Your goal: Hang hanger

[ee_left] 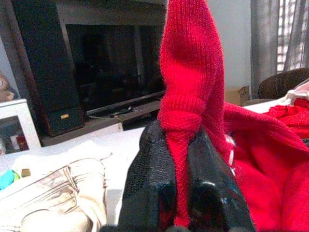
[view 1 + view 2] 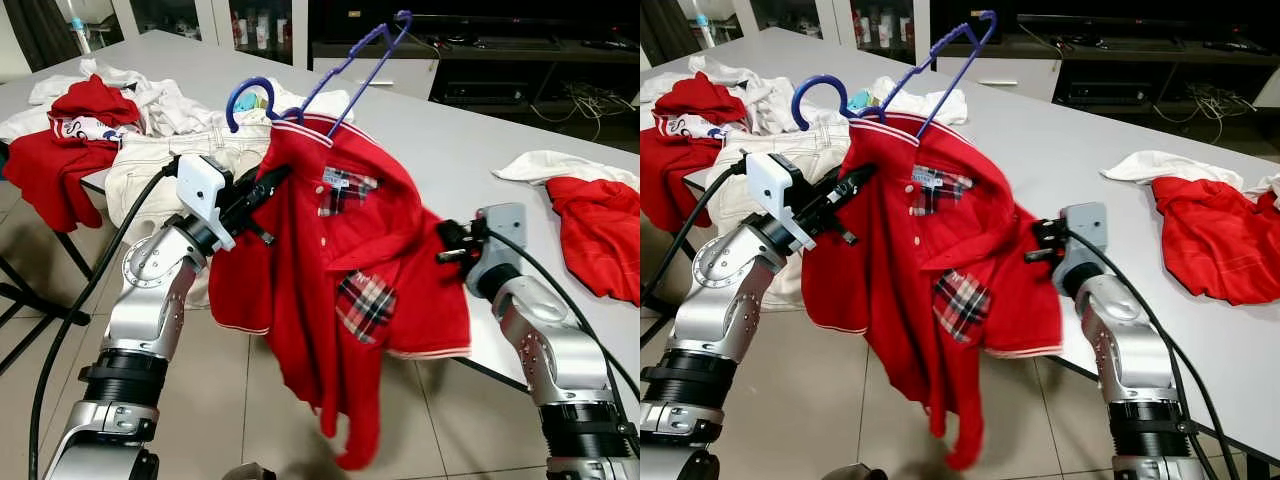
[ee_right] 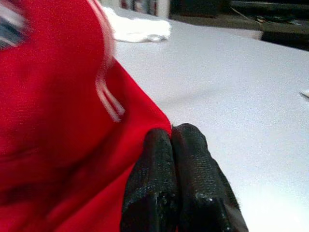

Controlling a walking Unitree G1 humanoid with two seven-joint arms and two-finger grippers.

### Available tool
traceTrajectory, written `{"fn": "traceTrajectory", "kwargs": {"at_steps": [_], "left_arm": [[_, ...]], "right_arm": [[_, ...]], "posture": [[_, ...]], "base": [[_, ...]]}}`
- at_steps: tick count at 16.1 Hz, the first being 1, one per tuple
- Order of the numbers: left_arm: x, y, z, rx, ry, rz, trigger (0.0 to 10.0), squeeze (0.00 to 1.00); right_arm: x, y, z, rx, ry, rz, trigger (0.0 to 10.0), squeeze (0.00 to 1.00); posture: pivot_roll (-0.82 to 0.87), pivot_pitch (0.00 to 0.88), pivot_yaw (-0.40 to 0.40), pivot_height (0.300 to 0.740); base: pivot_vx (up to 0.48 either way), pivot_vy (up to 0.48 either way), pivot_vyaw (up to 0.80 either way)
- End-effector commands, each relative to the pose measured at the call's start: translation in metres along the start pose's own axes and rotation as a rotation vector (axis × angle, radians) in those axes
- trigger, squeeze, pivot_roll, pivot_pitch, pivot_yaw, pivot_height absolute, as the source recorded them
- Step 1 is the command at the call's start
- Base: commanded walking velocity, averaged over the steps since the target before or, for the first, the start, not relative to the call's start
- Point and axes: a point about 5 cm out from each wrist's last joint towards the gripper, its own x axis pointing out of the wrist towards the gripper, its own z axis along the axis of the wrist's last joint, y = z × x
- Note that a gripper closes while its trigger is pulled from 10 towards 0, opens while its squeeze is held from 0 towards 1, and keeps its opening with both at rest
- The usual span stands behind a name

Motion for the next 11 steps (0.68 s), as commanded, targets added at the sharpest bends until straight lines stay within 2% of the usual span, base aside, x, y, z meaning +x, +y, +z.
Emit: {"fn": "traceTrajectory", "kwargs": {"at_steps": [1,4,6,11], "left_arm": [[0.006,0.0,0.015,-0.006,-0.072,-0.03,10.0,0.0],[0.007,-0.011,0.019,0.015,-0.074,-0.128,10.0,0.0],[0.006,-0.011,0.019,0.017,-0.076,-0.124,10.0,0.0],[0.002,-0.021,0.021,0.018,-0.075,-0.231,10.0,0.0]], "right_arm": [[0.005,-0.017,0.004,-0.045,-0.005,-0.11,0.0,0.0],[0.015,-0.025,0.014,-0.066,-0.024,-0.154,0.0,0.0],[0.016,-0.028,0.018,-0.073,-0.039,-0.165,0.0,0.0],[0.025,-0.052,0.043,-0.078,-0.113,-0.282,0.0,0.0]], "posture": [[-0.08,0.0,0.001,0.74],[-0.07,0.0,0.006,0.74],[-0.07,0.0,0.005,0.74],[-0.06,0.0,0.007,0.74]], "base": [[0.0,0.0,0.0],[0.0,0.0,0.0],[0.0,0.0,0.0],[0.0,0.0,0.0]]}}
